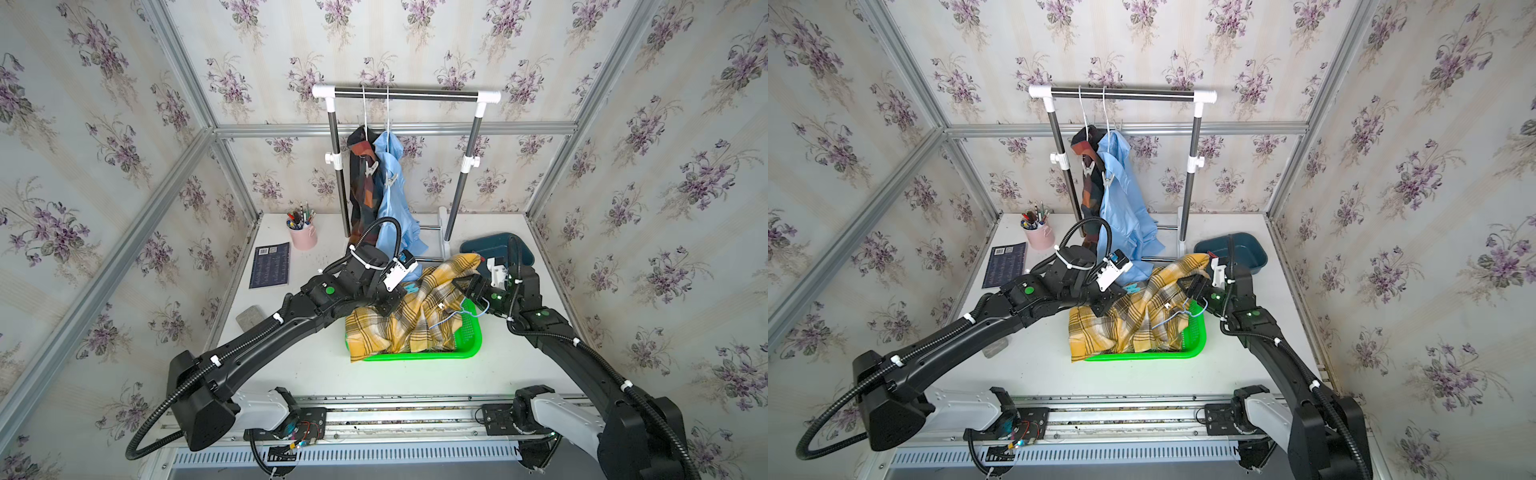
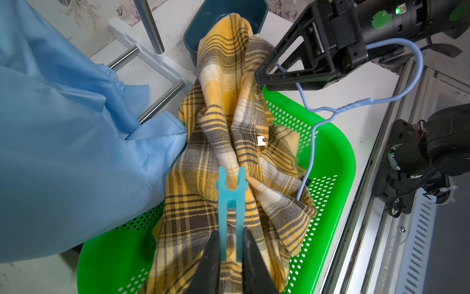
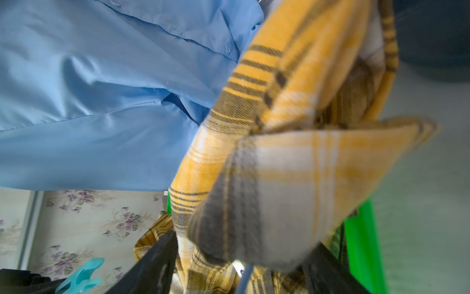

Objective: Remove the clothespins securing long-sleeve shirts to the hanger
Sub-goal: Place the hanger in the bin.

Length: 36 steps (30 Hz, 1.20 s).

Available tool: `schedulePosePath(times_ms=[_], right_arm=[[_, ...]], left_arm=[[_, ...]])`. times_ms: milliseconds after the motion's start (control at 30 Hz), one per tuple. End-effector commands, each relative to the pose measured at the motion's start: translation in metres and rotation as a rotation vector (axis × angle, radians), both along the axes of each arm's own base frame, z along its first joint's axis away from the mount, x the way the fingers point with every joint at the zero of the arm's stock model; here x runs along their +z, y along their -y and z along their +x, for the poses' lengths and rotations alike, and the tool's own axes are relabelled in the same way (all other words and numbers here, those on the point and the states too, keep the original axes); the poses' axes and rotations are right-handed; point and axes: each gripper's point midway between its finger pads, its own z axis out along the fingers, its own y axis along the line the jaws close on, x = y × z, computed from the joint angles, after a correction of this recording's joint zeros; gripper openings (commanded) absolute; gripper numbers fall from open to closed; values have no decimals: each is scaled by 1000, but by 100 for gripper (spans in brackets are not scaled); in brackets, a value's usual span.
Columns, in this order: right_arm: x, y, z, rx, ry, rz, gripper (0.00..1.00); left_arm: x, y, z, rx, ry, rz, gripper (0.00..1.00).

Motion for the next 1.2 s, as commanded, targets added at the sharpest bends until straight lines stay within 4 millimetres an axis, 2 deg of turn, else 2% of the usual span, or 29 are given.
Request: schedulePosePath(times_ms=[0,133,233,367,400,500,633,767,800,833,900,967,1033,1100,1167], right_arm=[[-8,27,5,-56,26,-250,76],[-1,31,10,-87,99,-468,77],[2,25,12,-102,174,-599,79],[6,20,19,-139,263,-724,80],[7,8,19,-107,294,-738,81],[11,2,28,-105,339,-749,81],[14,11,46,-162,361,-857,83],[15,31,55,-261,376,-952,85],[15,35,57,-278,375,-953,86],[14,51,62,-318,356,-945,86],[13,61,67,-339,345,-883,86],[16,62,72,-319,343,-766,86],[24,54,72,-277,378,-698,86],[32,54,71,-283,399,-691,86],[32,64,69,-316,370,-707,86]], left_arm=[[9,7,2,-6,5,-41,17],[11,10,4,-10,8,-50,17],[14,15,3,-23,-4,-66,17],[17,23,-2,-54,-18,-90,17],[19,24,-4,-59,-21,-98,17],[25,27,-11,-85,-30,-122,17],[26,24,-11,-71,-19,-121,17],[24,24,-12,-72,-26,-122,17],[25,24,-12,-69,-24,-122,17],[24,24,-11,-67,-25,-120,17],[23,24,-11,-70,-25,-120,17],[22,26,-11,-72,-28,-119,17],[20,26,-9,-68,-28,-114,17],[19,28,-9,-72,-31,-115,17],[19,30,-8,-74,-35,-120,17]])
